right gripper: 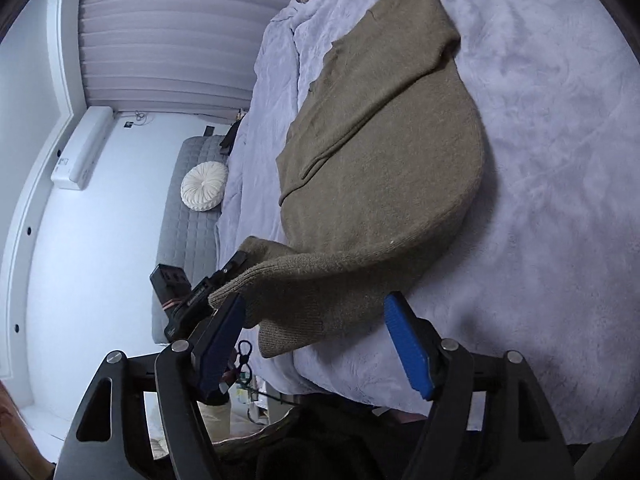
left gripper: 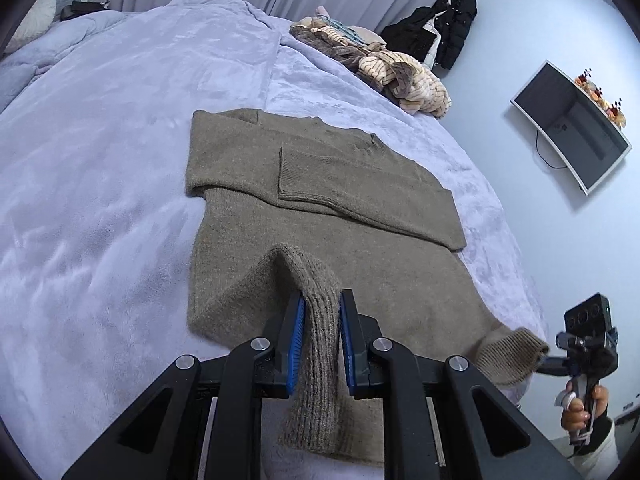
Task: Fold small clothes
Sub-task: 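Lift the hem with both tools and carry it toward the collar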
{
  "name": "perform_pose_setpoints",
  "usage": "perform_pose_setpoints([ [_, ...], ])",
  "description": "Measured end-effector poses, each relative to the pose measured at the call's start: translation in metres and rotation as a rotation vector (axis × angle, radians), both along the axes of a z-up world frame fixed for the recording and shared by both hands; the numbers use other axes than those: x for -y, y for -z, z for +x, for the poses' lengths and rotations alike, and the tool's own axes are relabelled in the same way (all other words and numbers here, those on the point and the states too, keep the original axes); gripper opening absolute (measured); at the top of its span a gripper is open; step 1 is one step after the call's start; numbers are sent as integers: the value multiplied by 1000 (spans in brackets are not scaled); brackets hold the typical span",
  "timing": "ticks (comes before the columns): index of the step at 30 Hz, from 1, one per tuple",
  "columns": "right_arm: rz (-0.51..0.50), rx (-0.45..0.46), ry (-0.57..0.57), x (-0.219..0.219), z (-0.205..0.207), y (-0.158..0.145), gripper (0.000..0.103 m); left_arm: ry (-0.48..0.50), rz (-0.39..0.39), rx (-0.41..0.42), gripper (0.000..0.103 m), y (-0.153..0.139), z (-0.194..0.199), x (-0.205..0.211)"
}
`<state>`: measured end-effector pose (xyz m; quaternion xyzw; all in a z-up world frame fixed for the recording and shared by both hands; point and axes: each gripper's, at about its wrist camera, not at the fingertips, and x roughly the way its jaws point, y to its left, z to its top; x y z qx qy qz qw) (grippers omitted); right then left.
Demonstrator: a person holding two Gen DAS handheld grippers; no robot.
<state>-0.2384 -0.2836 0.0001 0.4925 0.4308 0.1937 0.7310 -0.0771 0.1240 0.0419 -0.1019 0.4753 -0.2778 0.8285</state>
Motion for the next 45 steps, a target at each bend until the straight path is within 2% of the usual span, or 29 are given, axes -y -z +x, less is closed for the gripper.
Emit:
perform_pose_setpoints([
  [2, -62, 14, -7, -3, 3, -6, 75, 4, 2, 8, 19, 0, -14, -4],
  [5, -37, 9, -37, -15, 13, -6, 75, 0, 4, -14, 19, 8, -32, -13],
  [7, -90, 25, -56, -26, 21, -12, 75, -4, 21, -25, 19, 15, -38, -16],
  [9, -240, 76, -102, -43, 33, -28, 75, -16, 34, -42, 19, 22, -41, -19],
  [10, -361, 116, -150, -56, 39, -38, 75, -22, 31, -50, 19, 24, -42, -20],
  [11, -531, 173, -220, -76, 48, -49, 75, -28, 27, -57, 19, 27, -43, -21],
  [13, -742, 243, -341, -104, 63, -54, 75, -37, 30, -62, 19, 29, -44, -22],
  [15, -896, 265, -473, -132, 85, -44, 75, -46, 32, -64, 19, 29, -44, -22],
  [16, -937, 260, -530, -143, 97, -35, 75, -49, 30, -65, 19, 29, -44, -22],
  [18, -951, 229, -653, -160, 122, -13, 75, -50, 29, -71, 19, 30, -45, -22],
  [21, -991, 127, -795, -174, 141, 17, 74, -31, 48, -98, 19, 36, -44, -20],
  [23, -1007, 80, -855, -178, 136, 26, 52, 2, 59, -139, 19, 46, -42, -18],
  [24, -1020, 84, -870, -178, 129, 25, 28, 17, 66, -161, 19, 52, -41, -17],
  [25, -1053, 87, -869, -179, 122, 25, 8, 31, 69, -175, 19, 56, -40, -15],
  [26, -1145, 96, -849, -179, 111, 25, 8, 48, 56, -187, 19, 59, -39, -13],
  [27, -1208, 120, -831, -180, 102, 22, 8, 52, 34, -189, 11, 58, -38, -13],
  [29, -1279, 190, -765, -176, 89, 6, 7, 47, -16, -174, 8, 48, -31, -13],
  [31, -1358, 251, -628, -162, 87, -17, 8, 17, -68, -143, 8, 31, -17, -16],
  [33, -1389, 290, -474, -140, 97, -41, 8, -14, -115, -100, 8, 10, 4, -18],
  [36, -1361, 278, -280, -102, 131, -64, 8, -53, -85, -20, 8, -14, 39, -9],
  [39, -1306, 235, -145, -70, 173, -75, 8, -61, -52, 29, 8, -23, 76, 6],
  [42, -1220, 141, -72, -28, 209, -63, 8, -80, 27, 47, 9, -15, 111, 23],
  [45, -1111, 28, -41, 1, 237, -29, 8, -85, 103, 31, 9, 3, 137, 38],
])
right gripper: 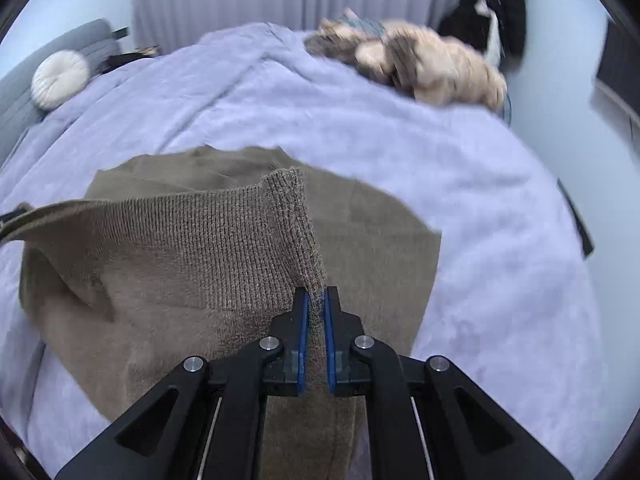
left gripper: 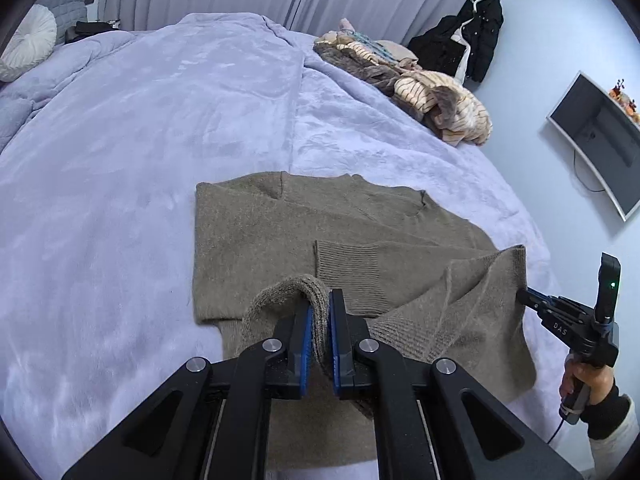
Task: Fold small clothes
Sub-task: 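Lift the hem with both tools and carry it toward the collar, then lay the hem over the collar with both tools and open them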
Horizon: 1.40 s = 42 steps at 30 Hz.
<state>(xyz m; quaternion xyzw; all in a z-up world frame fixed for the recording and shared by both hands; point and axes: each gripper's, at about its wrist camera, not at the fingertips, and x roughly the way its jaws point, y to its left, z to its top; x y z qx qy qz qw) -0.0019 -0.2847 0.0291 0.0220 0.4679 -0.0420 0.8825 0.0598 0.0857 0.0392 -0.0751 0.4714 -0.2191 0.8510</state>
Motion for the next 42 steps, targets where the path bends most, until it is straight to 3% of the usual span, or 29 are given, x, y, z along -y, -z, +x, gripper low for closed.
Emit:
perform_pose_setpoints([
  [2, 92, -35, 28, 4, -5, 19, 8, 4, 54, -16, 14, 9, 5, 9],
  [4, 170, -50, 63, 15, -5, 33, 8, 5, 96, 10, 57, 14, 3, 9],
  [5, 199, -53, 73, 19, -6, 37, 8, -15, 121, 46, 87, 12, 0, 8],
  [6, 221, -54, 77, 20, -7, 40, 9, -28, 125, 78, 93, 10, -3, 3],
  [11, 313, -59, 67, 29, -3, 53, 19, -15, 136, 69, 93, 14, 7, -5],
  [13, 375, -45, 68, 34, -1, 56, 43, 22, 152, 35, 93, 27, 18, 2],
  [16, 432, -48, 67, 35, 9, 60, 50, 72, 178, -5, 93, 44, 30, 20],
  [18, 408, -64, 58, 32, 15, 62, 50, 120, 218, -8, 92, 54, 38, 39],
  [19, 398, -72, 54, 30, 18, 63, 50, 132, 244, 1, 86, 58, 39, 48],
  [20, 382, -80, 53, 27, 21, 64, 48, 140, 271, 3, 54, 60, 39, 54],
  [21, 355, -81, 53, 23, 23, 63, 28, 142, 308, -18, 12, 66, 42, 61],
  [22, 321, -81, 44, 19, 22, 62, 9, 131, 313, -42, 8, 68, 44, 61],
  [25, 191, -32, -6, -1, 13, 43, 9, 89, 234, 13, 8, 51, 36, 48],
  [27, 157, 35, -15, -5, 4, 24, 9, 79, 187, 78, 8, 29, 28, 40],
  [30, 69, 137, -22, -7, 7, -8, 9, 60, 168, 194, 8, -1, 31, 39],
  [32, 20, 162, -23, -5, 24, -18, 9, 49, 156, 224, 8, -11, 48, 46],
  [35, 40, 146, 17, 9, 58, -11, 9, 28, 151, 208, 8, -5, 78, 57],
  [42, 94, 38, 65, 21, 111, 48, 9, -19, 279, 93, 8, 64, 123, 78],
])
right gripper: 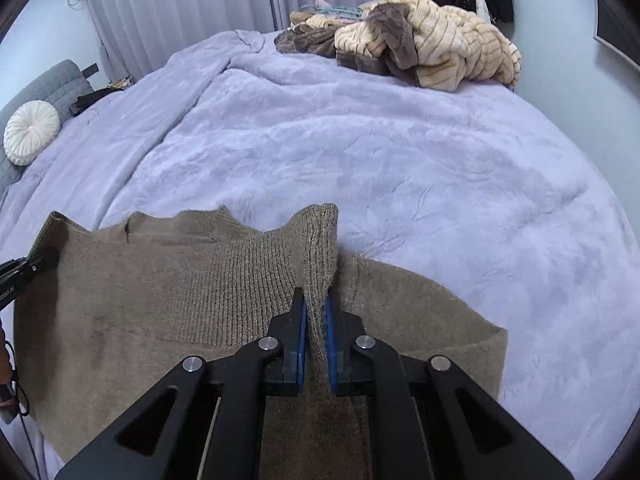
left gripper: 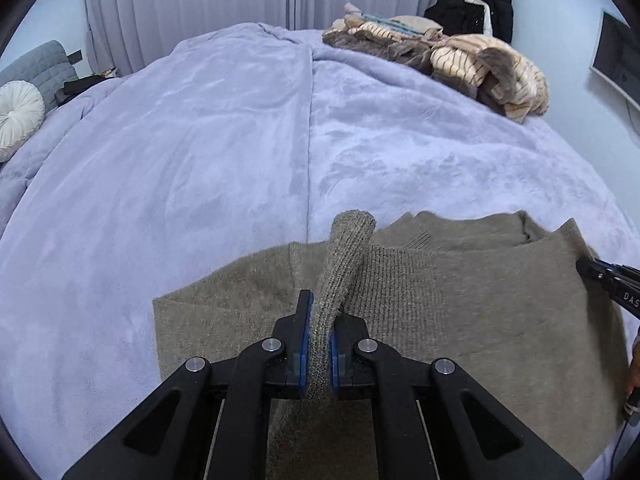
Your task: Fold small clothes
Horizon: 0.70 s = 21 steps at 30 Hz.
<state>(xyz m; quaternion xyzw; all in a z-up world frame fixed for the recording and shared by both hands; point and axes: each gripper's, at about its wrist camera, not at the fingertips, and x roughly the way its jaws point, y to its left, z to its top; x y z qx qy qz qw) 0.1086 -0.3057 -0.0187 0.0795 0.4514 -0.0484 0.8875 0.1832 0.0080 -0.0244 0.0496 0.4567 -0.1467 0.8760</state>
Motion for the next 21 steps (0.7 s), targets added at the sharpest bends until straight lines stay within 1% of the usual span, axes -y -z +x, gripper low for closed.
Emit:
perform_pose_setpoints([
  [1, 2, -12, 1, 0, 1, 8, 9, -3, 2, -20, 8, 8, 2, -1],
  [2, 4, -16, 5, 1, 2, 15, 9, -9, 0, -36, 15, 14, 4, -3],
  [3, 10, -15, 9, 2, 2, 19, 9, -23, 3, -39, 29, 17, 5, -5],
  [4, 14, -10, 15, 3, 2, 21, 9, -47, 10, -34, 37, 17, 6, -9],
  [5, 17, -5, 20, 5, 1, 22, 9, -80, 9, -26, 56, 16, 8, -14],
  [6, 24, -2, 22, 6, 0, 21, 9, -118, 3, -22, 65, 15, 9, -22],
  [9, 28, 3, 49, 12, -2, 15, 11, -197, -61, -58, 65, 13, 15, -47],
  [10, 16, 1, 68, 13, -3, 14, 20, -221, -67, -70, 65, 12, 17, -55],
  [11, -21, -6, 110, 16, -5, 11, 25, -234, -70, -74, 65, 10, 15, -61],
  [12, -25, -3, 139, 20, -7, 9, 31, -241, -73, -71, 65, 6, 12, -67],
  [14, 35, 0, 181, 32, -18, 4, 32, -251, -84, -54, 65, -4, 4, -77],
  [15, 50, 1, 194, 35, -24, 0, 33, -244, -112, -54, 65, -10, 0, -82],
  [16, 64, 6, 194, 37, -30, -3, 34, -237, -142, -58, 65, -15, -5, -87],
  [18, 94, 21, 182, 36, -46, -10, 35, -225, -172, -66, 65, -23, -12, -92],
  [21, 134, 43, 144, 25, -73, -20, 35, -196, -240, -74, 65, -32, -25, -96],
])
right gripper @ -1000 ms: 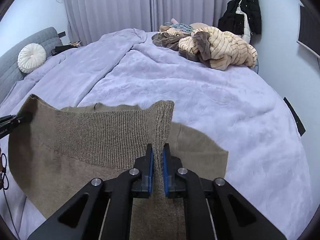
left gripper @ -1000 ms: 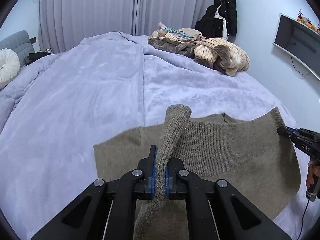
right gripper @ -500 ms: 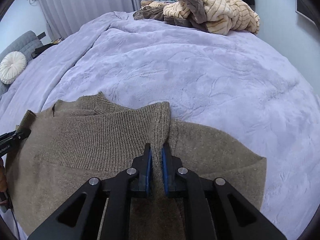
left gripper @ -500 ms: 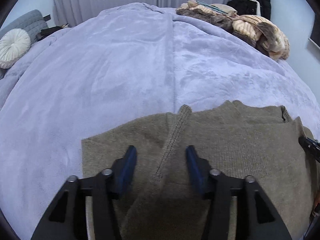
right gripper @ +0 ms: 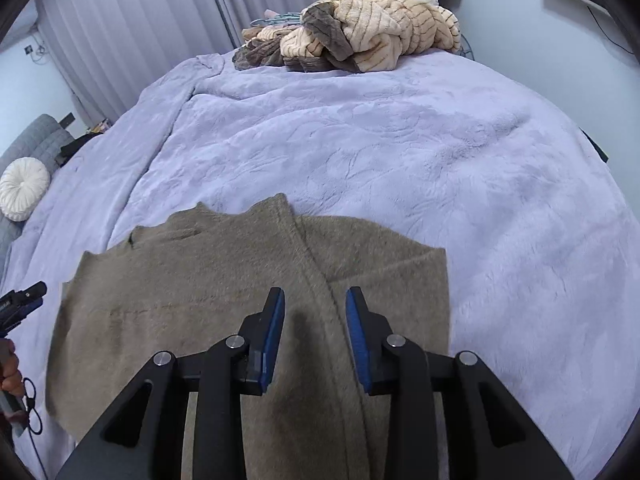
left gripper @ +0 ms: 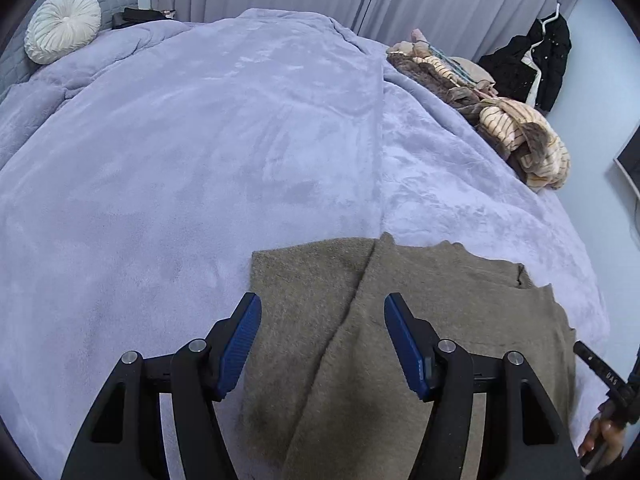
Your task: Fold small clothes
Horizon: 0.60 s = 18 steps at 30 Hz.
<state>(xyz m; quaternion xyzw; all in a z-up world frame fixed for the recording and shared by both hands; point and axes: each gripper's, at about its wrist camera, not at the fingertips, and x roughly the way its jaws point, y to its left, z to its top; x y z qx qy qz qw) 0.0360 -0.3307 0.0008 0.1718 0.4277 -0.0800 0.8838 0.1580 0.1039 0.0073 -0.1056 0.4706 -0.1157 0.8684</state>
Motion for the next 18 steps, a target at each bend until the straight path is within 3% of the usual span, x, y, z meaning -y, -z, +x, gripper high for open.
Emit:
perform_pose_setpoints([
  [3, 45, 0, -68, -19, -21, -1, 35, -21, 21, 3, 65, -3, -7, -2],
  [5, 93, 4, -92, -28, -38, -1, 35, 23, 11, -14, 65, -3, -16, 0],
  [8, 219, -4, -110, -33, -68, 7, 53, 79, 49, -14, 65, 1, -45, 2],
  [11, 348, -30, -64, -28, -100, 24, 54, 89, 90, -41, 65, 14, -73, -4],
  [18, 545, -29, 64, -18, -158, 51, 58, -37, -76, -183, 65, 40, -123, -48],
])
